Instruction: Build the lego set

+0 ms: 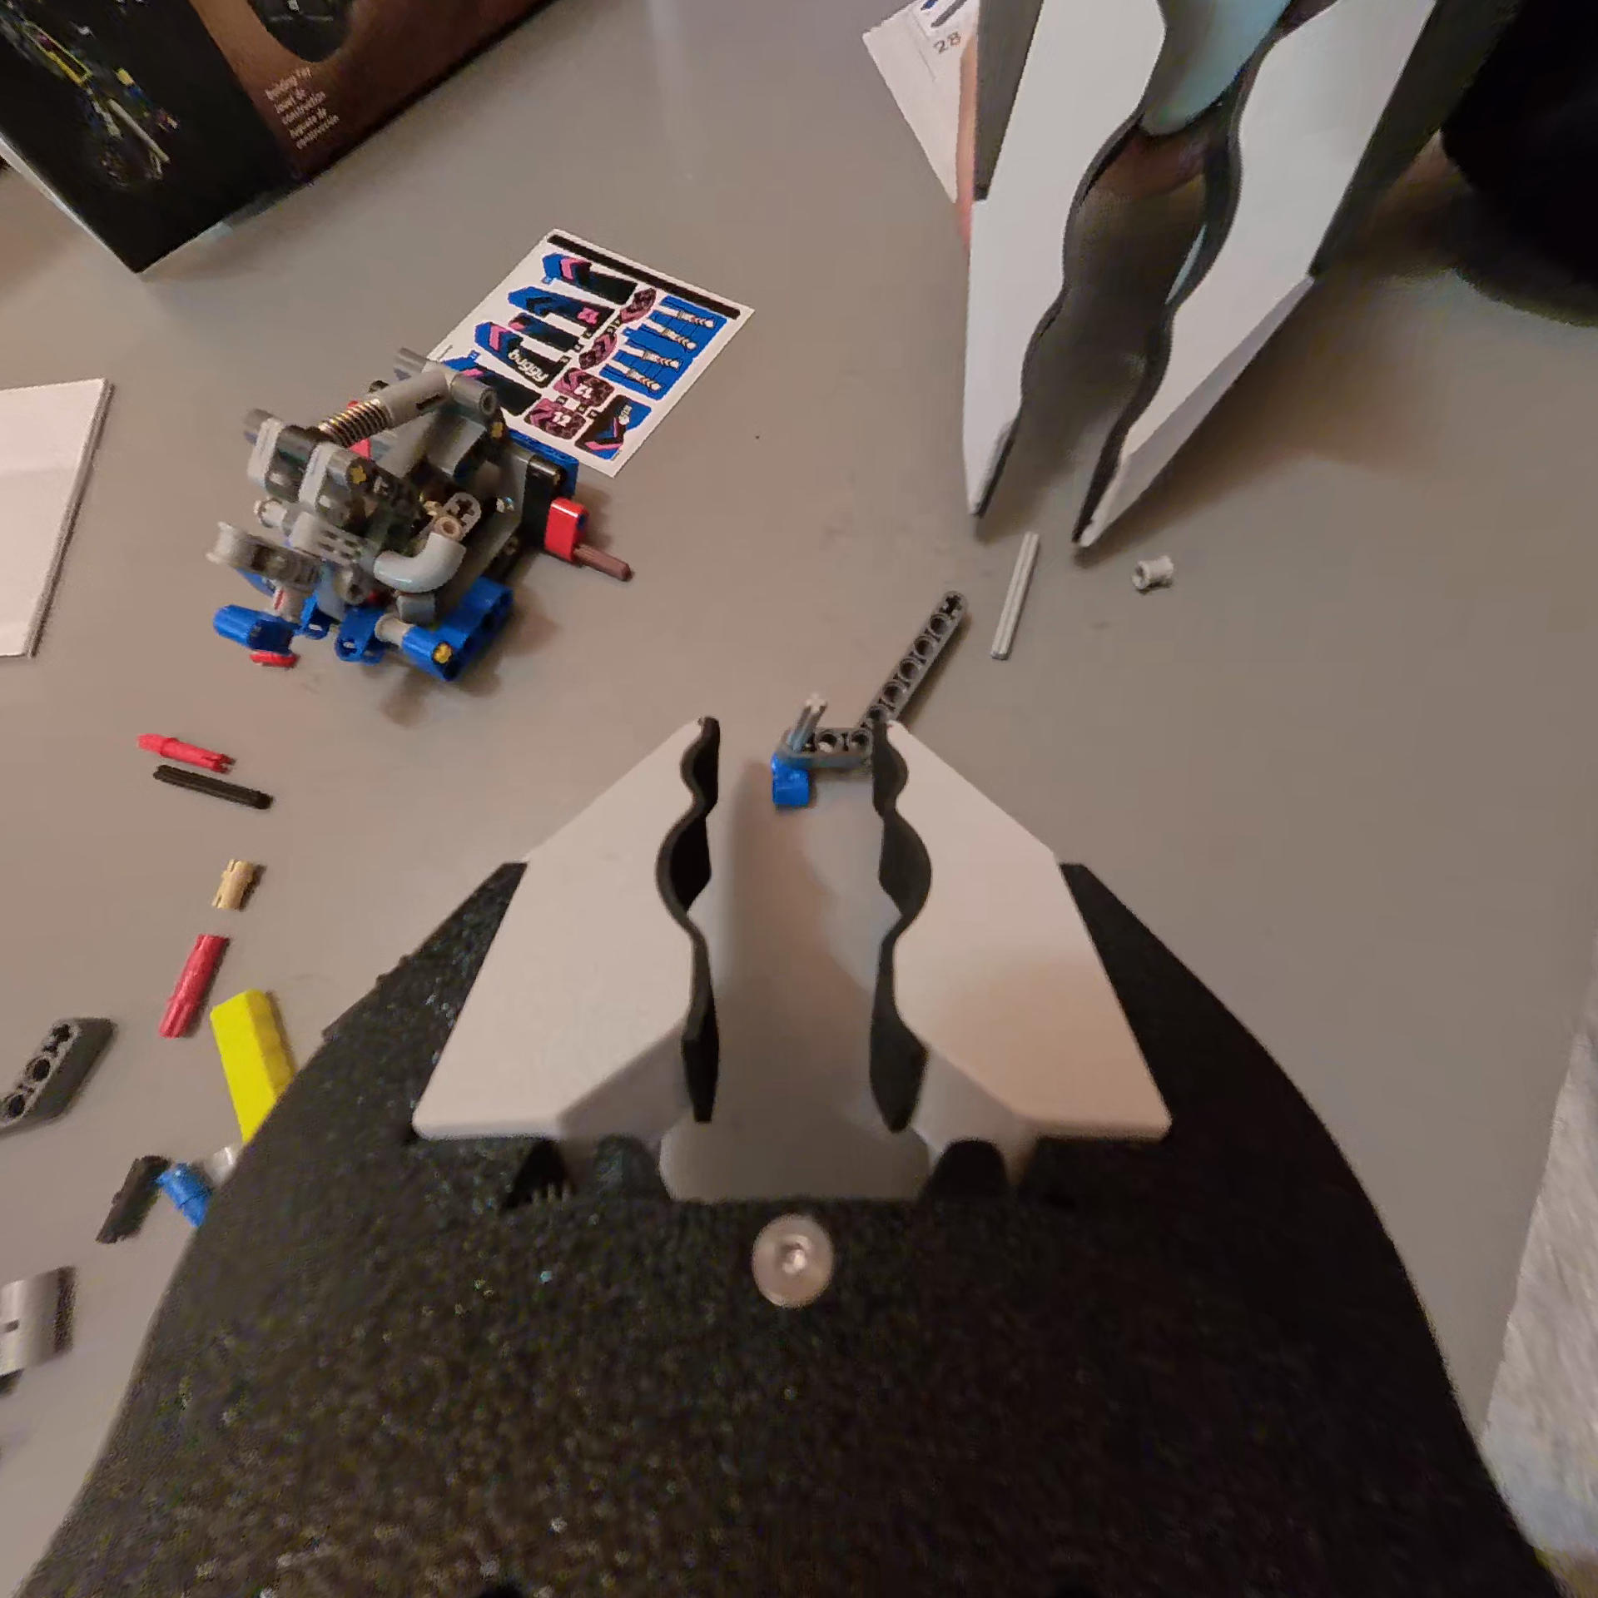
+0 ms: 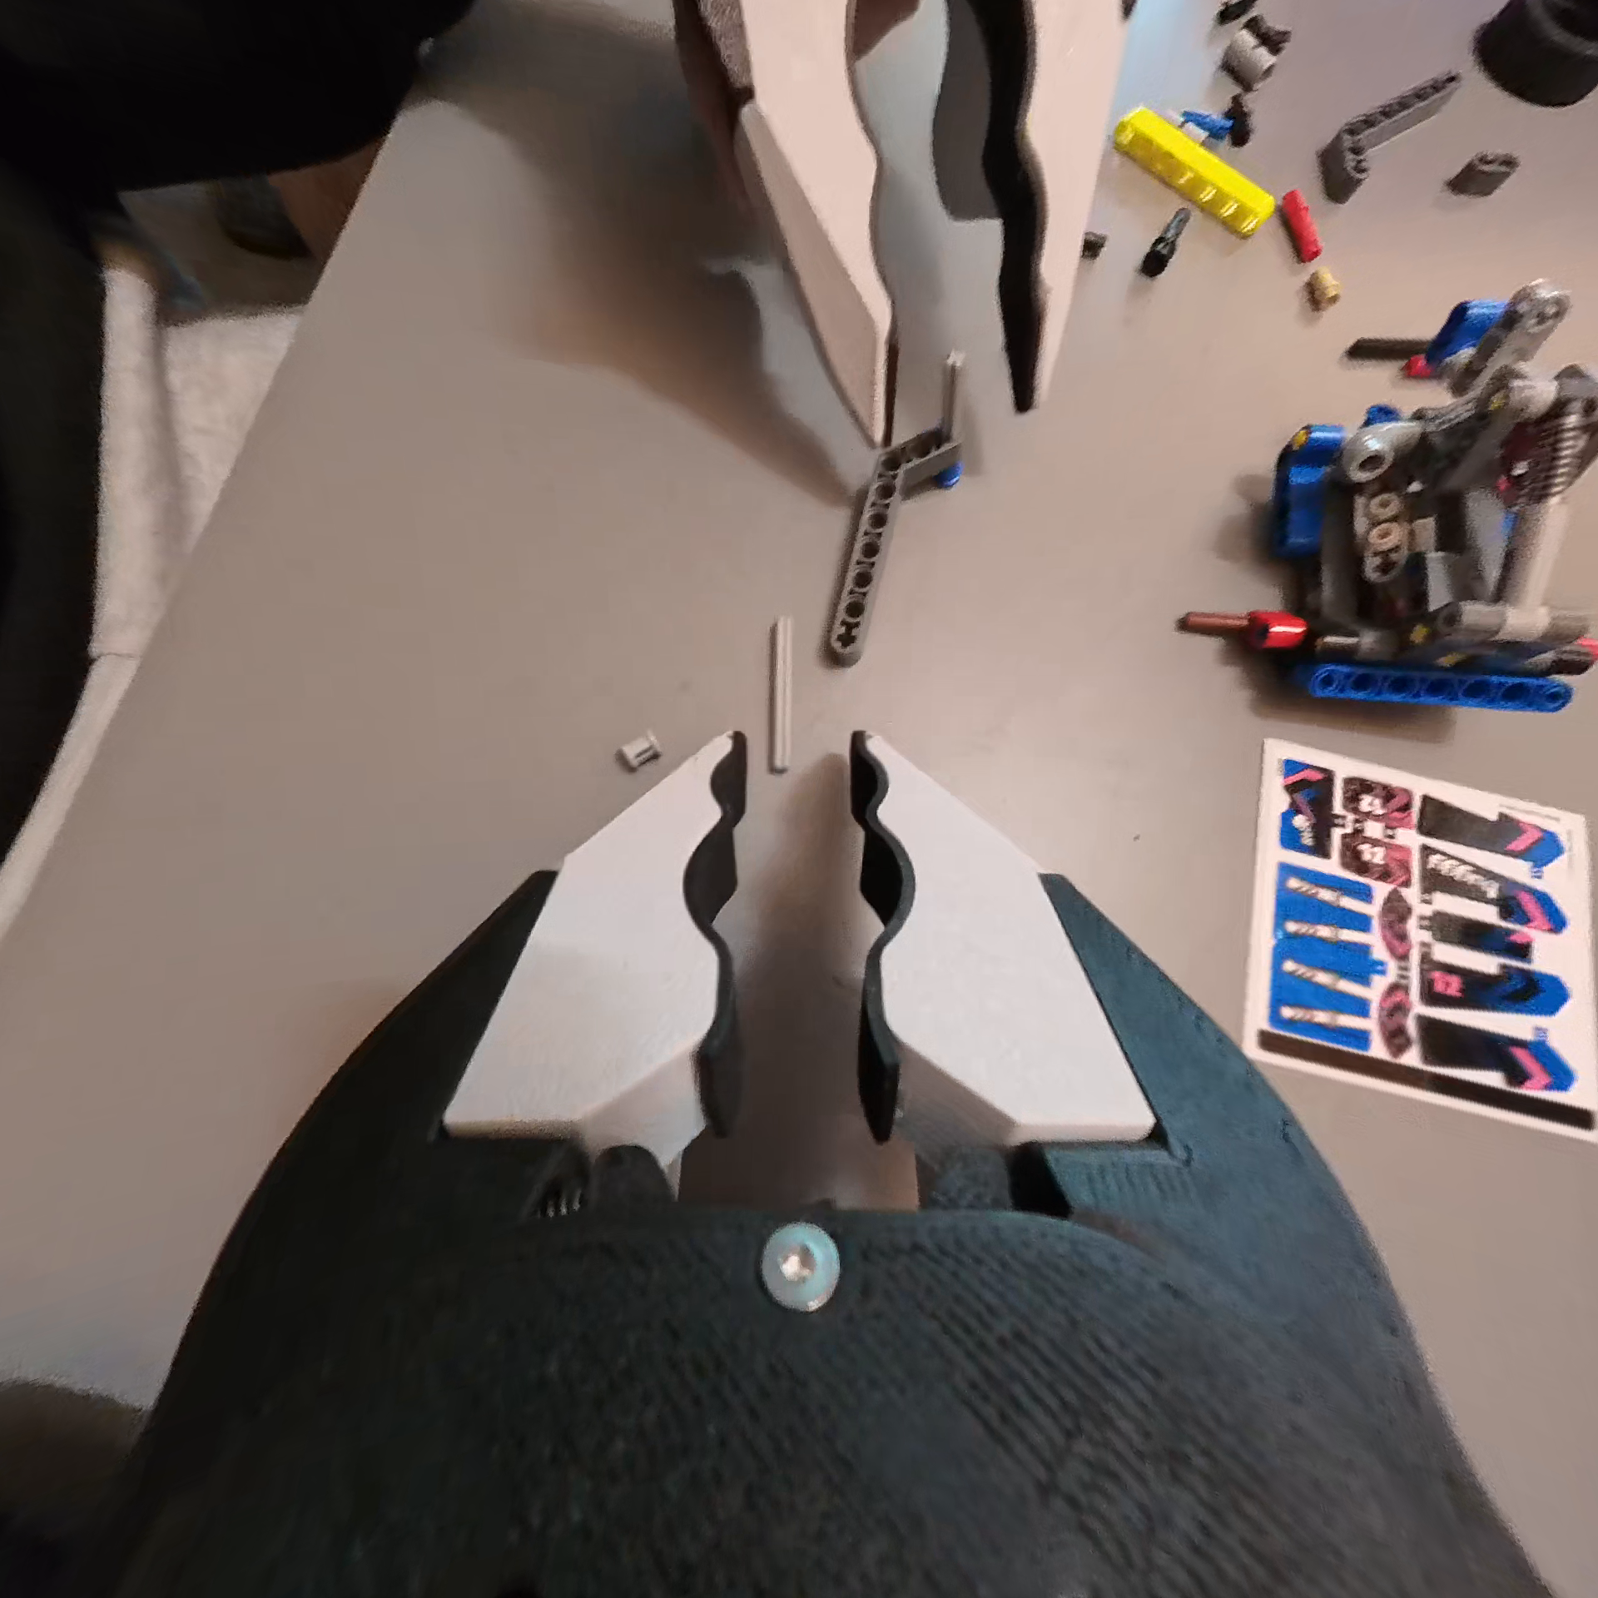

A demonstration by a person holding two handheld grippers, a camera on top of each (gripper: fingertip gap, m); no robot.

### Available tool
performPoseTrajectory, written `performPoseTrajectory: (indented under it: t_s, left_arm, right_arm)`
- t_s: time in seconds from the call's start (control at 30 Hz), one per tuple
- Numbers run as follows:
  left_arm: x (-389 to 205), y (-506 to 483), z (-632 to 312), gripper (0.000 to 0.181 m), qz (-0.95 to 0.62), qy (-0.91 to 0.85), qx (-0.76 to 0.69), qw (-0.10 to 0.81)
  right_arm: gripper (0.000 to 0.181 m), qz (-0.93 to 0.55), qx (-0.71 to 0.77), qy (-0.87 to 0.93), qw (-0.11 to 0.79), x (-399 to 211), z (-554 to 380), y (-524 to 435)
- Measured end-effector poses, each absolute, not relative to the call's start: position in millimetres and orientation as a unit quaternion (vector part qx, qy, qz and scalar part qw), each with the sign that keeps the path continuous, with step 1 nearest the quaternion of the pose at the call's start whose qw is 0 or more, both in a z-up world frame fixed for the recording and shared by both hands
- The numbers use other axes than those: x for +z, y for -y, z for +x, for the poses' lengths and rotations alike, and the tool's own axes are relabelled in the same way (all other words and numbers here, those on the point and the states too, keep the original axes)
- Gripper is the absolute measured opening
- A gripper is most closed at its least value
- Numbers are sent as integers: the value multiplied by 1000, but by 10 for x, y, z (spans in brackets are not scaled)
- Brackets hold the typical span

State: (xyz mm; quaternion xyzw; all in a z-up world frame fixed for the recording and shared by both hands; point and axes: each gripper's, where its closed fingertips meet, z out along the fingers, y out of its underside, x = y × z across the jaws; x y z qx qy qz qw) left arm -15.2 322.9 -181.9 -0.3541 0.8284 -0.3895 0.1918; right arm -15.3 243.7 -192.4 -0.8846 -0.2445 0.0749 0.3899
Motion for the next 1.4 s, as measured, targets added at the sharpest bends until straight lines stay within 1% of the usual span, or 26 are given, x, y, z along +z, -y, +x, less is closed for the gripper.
performPoseTrajectory:
  t_s: [0.13,0.2,0.3,0.37,0.4,0.47,0.53,0.63,0.7,0.77,0.83,0.87,1.07,1.13,1.23,1.3,1.33,1.37,1.4]
  left_arm:
    - [-1642,-3280,-175,30,-352,-824,-391,213]
    - [-1510,-3258,-204,26,-343,-822,-394,226]
    - [-1371,-3118,-300,22,-312,-834,-395,226]
    - [-1334,-2973,-366,22,-290,-843,-399,214]
    - [-1323,-2926,-363,23,-290,-843,-401,213]
    - [-1289,-2886,-282,24,-312,-827,-412,220]
    - [-1205,-2829,-222,25,-327,-802,-452,214]
    - [-1056,-2777,-193,24,-332,-765,-513,204]
    - [-1016,-2749,-186,24,-332,-753,-534,195]
    - [-981,-2705,-182,19,-326,-743,-553,191]
    - [-941,-2655,-204,6,-313,-737,-571,183]
    - [-924,-2652,-203,3,-312,-733,-576,184]
    - [-978,-2659,-206,1,-294,-744,-568,193]
    - [-1068,-2675,-184,1,-293,-760,-543,205]
    - [-1169,-2650,-184,1,-300,-777,-518,195]
    - [-1194,-2616,-183,1,-302,-780,-515,187]
    - [-1209,-2601,-181,1,-300,-782,-512,187]
    - [-1223,-2603,-167,1,-303,-783,-508,191]
    - [-1244,-2598,-172,1,-303,-787,-504,188]
  right_arm:
    - [18,-881,89,252,389,-1988,-248,-2422]
    - [2,-882,80,253,388,-1998,-248,-2462]
    - [2,-883,65,262,384,-1999,-220,-2468]
    - [2,-877,49,261,401,-1952,-167,-2480]
    - [2,-865,53,256,429,-1859,-177,-2506]
    - [2,-821,60,241,513,-1550,-203,-2585]
    - [2,-775,53,210,593,-1240,-174,-2636]
    - [2,-731,49,182,656,-1007,-130,-2631]
    - [2,-711,48,177,679,-910,-143,-2626]
    - [2,-709,52,188,678,-920,-202,-2641]
    - [2,-716,33,197,669,-969,-217,-2674]
    - [2,-720,29,201,663,-996,-232,-2687]
    - [2,-733,24,200,650,-1085,-261,-2752]
    - [2,-748,16,206,631,-1178,-262,-2773]
    - [3,-764,0,225,605,-1299,-275,-2781]
    - [10,-771,-18,231,593,-1356,-267,-2801]
    - [11,-774,-19,238,586,-1382,-288,-2807]
    - [11,-777,-18,243,580,-1407,-312,-2812]
    - [6,-782,-30,239,575,-1420,-286,-2828]
